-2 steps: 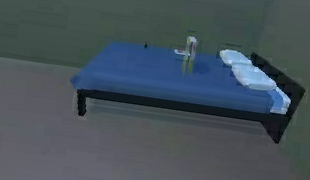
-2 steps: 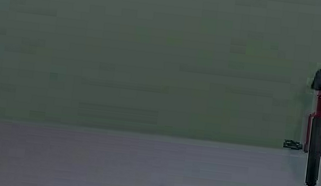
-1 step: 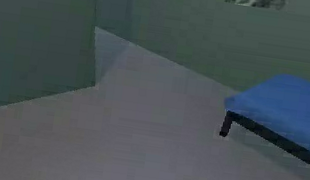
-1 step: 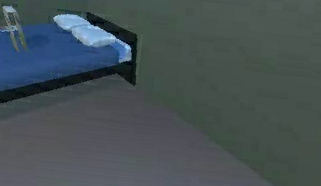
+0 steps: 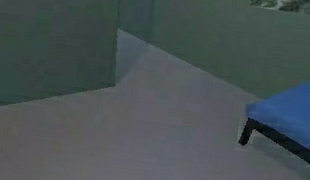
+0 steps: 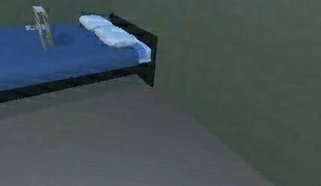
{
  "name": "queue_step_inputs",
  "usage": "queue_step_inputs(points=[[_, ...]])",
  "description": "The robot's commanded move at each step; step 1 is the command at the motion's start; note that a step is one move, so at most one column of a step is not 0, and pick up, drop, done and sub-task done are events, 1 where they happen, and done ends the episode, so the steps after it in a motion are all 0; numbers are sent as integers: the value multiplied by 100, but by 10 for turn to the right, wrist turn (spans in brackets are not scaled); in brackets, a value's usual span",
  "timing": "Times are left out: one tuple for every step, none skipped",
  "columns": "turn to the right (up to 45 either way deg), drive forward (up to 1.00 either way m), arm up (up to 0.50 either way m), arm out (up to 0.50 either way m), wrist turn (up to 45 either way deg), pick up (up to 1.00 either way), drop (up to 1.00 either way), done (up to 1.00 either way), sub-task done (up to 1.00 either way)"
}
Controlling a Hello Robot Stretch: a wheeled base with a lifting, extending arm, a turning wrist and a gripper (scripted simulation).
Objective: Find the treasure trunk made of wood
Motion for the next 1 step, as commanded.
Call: queue_step_inputs(points=[[0,100,0,0,0,0,0,0,0]])
